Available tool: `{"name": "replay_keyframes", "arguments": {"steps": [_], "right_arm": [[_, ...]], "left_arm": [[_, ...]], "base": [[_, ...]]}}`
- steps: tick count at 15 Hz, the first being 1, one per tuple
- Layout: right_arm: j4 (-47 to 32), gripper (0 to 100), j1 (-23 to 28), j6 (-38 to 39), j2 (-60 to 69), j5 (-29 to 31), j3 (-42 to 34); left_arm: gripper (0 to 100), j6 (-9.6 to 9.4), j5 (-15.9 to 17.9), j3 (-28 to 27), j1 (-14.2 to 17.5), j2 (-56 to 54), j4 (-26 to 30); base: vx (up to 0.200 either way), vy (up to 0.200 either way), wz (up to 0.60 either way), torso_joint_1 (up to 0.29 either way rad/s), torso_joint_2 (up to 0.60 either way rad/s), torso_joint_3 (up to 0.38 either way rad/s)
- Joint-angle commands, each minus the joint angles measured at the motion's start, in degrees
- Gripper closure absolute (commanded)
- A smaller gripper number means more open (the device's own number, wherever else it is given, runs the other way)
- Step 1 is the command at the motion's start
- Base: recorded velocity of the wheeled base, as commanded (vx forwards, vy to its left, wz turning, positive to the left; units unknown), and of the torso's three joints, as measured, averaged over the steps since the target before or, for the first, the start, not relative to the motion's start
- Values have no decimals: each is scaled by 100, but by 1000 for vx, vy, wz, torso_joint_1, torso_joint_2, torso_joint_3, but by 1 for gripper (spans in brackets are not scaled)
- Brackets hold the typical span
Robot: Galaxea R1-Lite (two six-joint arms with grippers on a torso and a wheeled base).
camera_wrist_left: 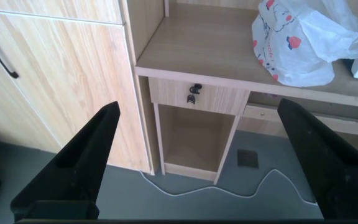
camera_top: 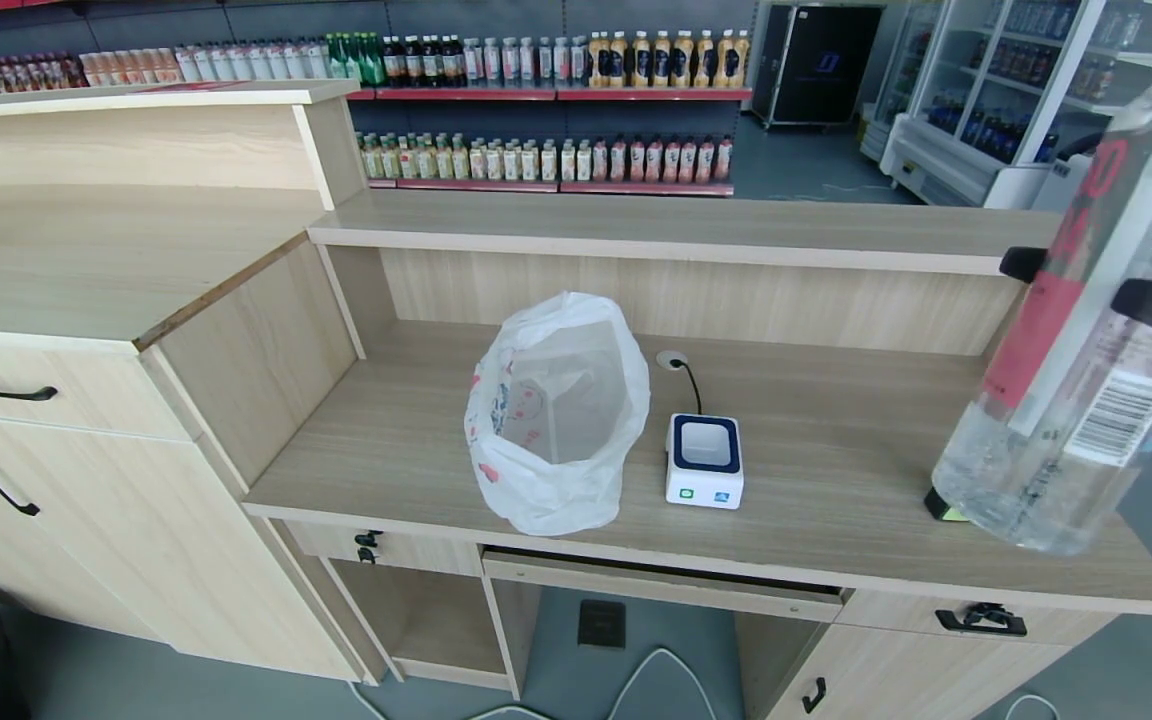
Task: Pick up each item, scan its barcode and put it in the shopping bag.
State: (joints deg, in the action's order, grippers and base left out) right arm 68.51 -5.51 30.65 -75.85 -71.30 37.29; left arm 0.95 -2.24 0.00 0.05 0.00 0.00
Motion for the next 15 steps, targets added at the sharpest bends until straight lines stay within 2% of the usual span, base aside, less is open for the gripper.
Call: {"name": "replay_keyframes", "arguments": {"steps": [1, 2, 3, 4, 6, 8, 11, 15], "right_arm": [[-1349, 100, 1026, -1975, -220, 459, -55], [-1912, 100, 1070, -2740, -255, 1242, -3], [-2817, 100, 1034, -3574, -246, 2999, 85], [-3177, 100, 911, -3706, -176, 4019, 94], [-3168, 100, 832, -3399, 79, 4951, -108], [-2949, 100, 709, -3381, 88, 5469, -126], [-2123, 100, 718, -3416, -220, 5610, -108], [-1261, 100, 788, -4524, -677, 5619, -134]], "left_arm": [[0, 2, -4, 0, 4, 0, 0], [0, 2, 5, 0, 4, 0, 0], [0, 2, -4, 0, 4, 0, 0], [0, 2, -4, 0, 4, 0, 0], [0, 2, 5, 0, 4, 0, 0], [0, 2, 5, 0, 4, 0, 0], [0, 2, -4, 0, 4, 0, 0], [0, 2, 5, 0, 4, 0, 0]], "base": [[0, 0, 0, 0, 0, 0], [0, 0, 0, 0, 0, 0], [0, 0, 0, 0, 0, 0], [0, 0, 0, 0, 0, 0], [0, 0, 0, 0, 0, 0], [0, 0, 0, 0, 0, 0], [0, 0, 0, 0, 0, 0], [0, 0, 0, 0, 0, 0]]}}
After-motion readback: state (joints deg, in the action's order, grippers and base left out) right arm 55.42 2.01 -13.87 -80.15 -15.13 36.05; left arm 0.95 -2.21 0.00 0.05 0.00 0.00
